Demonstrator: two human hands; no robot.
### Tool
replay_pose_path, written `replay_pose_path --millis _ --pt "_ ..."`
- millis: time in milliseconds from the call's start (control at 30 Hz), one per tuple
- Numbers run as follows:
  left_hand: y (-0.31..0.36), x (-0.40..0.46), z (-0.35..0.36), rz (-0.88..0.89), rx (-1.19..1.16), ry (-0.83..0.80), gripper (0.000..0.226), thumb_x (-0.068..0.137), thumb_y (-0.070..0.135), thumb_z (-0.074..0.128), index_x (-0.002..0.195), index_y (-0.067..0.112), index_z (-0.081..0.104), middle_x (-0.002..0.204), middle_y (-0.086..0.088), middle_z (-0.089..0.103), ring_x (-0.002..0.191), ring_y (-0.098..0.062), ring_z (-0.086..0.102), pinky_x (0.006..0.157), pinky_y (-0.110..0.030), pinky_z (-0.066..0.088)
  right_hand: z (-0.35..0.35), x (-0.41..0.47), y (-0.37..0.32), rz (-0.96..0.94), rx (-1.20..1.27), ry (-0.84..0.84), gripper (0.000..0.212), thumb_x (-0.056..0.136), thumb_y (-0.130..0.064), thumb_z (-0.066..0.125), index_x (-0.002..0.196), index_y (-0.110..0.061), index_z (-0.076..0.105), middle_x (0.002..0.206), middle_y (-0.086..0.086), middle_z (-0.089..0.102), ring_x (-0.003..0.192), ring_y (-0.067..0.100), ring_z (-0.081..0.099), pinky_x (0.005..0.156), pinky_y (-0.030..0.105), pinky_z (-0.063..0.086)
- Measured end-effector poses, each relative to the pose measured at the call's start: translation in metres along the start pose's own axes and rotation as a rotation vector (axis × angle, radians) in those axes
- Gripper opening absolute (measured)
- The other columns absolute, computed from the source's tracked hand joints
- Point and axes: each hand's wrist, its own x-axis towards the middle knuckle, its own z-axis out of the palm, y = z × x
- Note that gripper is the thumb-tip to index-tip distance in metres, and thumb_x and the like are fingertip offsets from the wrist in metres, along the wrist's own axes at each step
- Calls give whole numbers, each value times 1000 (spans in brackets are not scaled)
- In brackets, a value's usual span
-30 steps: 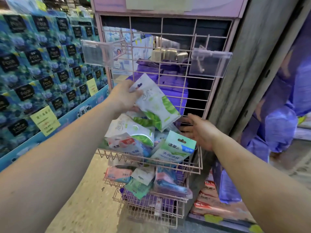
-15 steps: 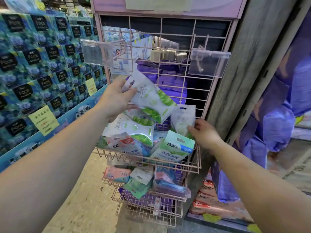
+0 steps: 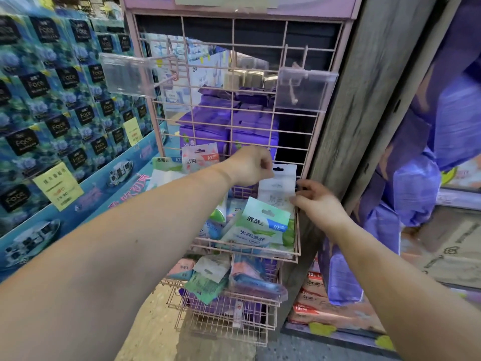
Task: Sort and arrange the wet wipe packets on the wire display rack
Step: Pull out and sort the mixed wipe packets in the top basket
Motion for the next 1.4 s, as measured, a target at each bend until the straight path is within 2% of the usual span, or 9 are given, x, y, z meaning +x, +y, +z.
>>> replay_pose_path --millis 133,267,367,467,633,767,900,1133,1400 --pt "4 -17 -16 -5 92 -46 15 88 27 64 92 12 65 88 1 64 86 -20 61 74 -25 44 6 -3 -9 -32 -413 147 41 79 -36 73 112 -18 57 87 -2 63 74 13 59 54 20 40" --pt "13 -47 -46 -156 -274 -245 39 89 55 50 96 20 67 92 8 72 96 -18 65 81 -31 53 14 -8 -9 -105 -337 166 20 87 -36 64 84 -16 61 67 -5 59 60 14 54 50 24 38" --pt "22 -71 -37 27 229 -494 53 78 54 66 123 28 57 113 16 60 108 -12 55 88 -26 42 25 -5 -18 -101 -288 128 23 89 -34 60 83 -13 66 73 1 67 66 18 59 59 30 45" --pt "15 -76 -30 200 452 -260 40 84 36 67 119 19 60 109 3 58 108 -18 52 82 -22 34 35 0 -22 -71 -198 48 20 89 -26 61 83 -8 67 75 11 68 60 16 57 58 28 46" --pt "-20 -82 -94 -100 -349 148 13 81 16 73 81 20 61 85 -2 66 72 -17 67 63 -30 58 49 -8 -31 -100 -166 -70 17 92 -15 57 76 -22 62 65 2 60 53 13 52 51 24 43" --pt "-81 -90 -115 -257 -761 404 14 85 2 66 96 10 60 97 -12 68 84 -22 69 62 -36 61 75 -15 -44 -172 -153 -116 6 86 -17 66 92 -20 67 83 0 67 69 10 58 63 18 48" --pt "-141 -102 -116 -387 -1020 625 32 90 6 61 120 -2 53 117 -18 65 91 -25 69 65 -32 61 102 -12 -57 -230 -332 -127 42 82 -31 71 120 -18 59 121 2 64 107 19 61 94 37 51" --pt "-166 -111 -111 -485 -759 506 8 88 4 64 90 10 59 104 -14 67 84 -22 67 67 -27 60 131 -10 -76 -204 -653 -310 87 73 -45 77 145 -24 34 141 2 51 119 23 56 103 34 44" --pt "-136 -96 -87 -483 -226 130 30 84 32 70 79 3 63 71 -6 56 63 -19 49 60 -28 38 79 -17 -68 -53 -589 -321 38 74 -29 80 106 -17 63 98 0 70 88 19 66 81 32 53"
